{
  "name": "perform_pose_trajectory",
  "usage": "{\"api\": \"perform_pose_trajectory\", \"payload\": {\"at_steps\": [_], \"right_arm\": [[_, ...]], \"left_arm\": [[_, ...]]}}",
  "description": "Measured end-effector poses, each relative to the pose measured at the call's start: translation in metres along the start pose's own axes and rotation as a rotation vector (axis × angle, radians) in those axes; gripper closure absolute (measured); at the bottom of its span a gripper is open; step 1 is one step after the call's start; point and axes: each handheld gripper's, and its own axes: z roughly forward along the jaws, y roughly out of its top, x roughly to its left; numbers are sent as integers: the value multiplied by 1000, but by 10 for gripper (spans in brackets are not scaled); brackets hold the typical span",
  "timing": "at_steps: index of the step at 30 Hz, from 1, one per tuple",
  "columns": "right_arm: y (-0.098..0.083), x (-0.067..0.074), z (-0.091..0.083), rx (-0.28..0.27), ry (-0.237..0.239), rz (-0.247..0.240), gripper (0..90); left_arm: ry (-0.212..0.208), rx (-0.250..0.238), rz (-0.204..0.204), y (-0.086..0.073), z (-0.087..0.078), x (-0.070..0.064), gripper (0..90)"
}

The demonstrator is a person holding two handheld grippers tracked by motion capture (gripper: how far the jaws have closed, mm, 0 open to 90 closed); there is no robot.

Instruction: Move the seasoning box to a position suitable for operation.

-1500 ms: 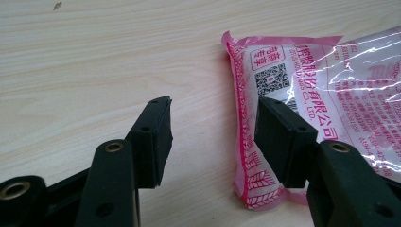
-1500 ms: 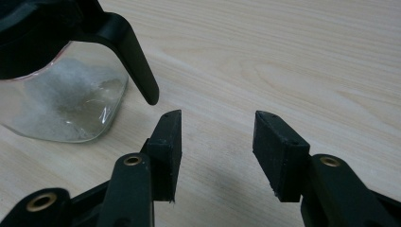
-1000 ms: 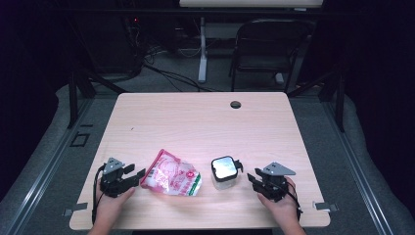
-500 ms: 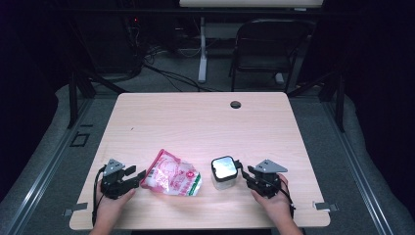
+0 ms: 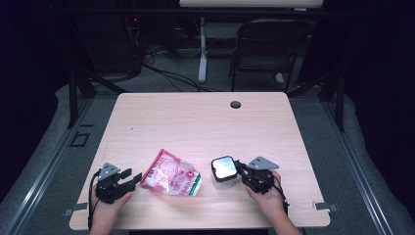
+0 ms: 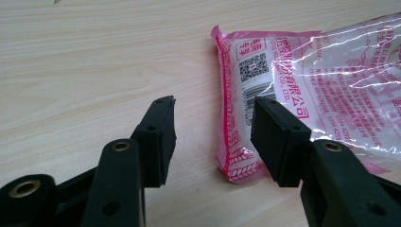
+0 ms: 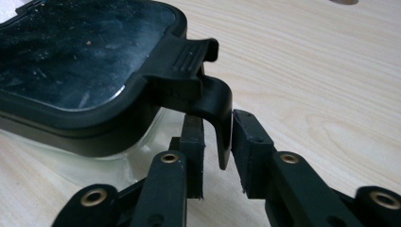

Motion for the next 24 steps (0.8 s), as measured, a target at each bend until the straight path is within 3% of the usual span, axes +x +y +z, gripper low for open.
{"api": "perform_pose_trajectory", "payload": {"at_steps": [9, 15, 24], "right_arm": [[3, 3, 2, 17, -37, -35, 807], [3, 5, -2, 29, -44, -33, 820], [-1, 18, -12, 55, -48, -47, 815]], "left_arm": [[2, -6, -2, -2, -3, -1, 501], [-10, -2, 13, 0, -1, -4, 501], [-35, -6, 62, 6, 5, -16, 501]]}}
